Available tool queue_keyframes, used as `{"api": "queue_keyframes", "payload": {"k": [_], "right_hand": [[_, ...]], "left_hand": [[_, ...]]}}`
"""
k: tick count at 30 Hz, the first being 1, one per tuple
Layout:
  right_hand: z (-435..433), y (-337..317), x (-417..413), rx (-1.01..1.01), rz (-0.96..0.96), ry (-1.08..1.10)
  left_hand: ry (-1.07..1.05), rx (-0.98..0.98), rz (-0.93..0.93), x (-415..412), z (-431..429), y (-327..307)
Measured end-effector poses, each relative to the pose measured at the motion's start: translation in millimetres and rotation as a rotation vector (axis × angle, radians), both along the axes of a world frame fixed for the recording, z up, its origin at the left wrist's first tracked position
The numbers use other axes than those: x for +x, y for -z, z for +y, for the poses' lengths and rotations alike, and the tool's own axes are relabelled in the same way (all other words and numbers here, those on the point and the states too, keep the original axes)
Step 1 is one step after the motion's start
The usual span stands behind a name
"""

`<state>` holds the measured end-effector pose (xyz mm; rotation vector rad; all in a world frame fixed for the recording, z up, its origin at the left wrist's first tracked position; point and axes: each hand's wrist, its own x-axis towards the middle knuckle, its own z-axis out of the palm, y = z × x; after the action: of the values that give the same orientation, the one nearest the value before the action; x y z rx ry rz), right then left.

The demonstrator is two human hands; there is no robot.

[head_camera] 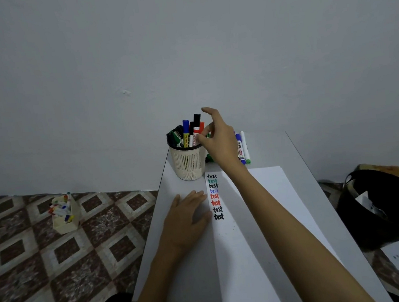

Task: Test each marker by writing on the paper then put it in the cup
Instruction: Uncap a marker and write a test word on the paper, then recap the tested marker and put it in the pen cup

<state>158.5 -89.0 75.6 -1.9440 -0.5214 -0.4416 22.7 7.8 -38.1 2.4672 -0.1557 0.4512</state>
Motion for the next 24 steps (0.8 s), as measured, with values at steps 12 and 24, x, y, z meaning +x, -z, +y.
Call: {"api": "queue_keyframes", "payload": {"k": [12,24], "right_hand": [[-73.9,46.1,35.4,-0.368,0.351,0.382],[-96.5,67.3,21.8,-0.271,0.213,0.401]], "left_hand": [[0.016,-0.010,0.002,-0.9,-1.0,-4.1],[0.002,0.030,0.008,1.2,-0.1,-0.7]]}}
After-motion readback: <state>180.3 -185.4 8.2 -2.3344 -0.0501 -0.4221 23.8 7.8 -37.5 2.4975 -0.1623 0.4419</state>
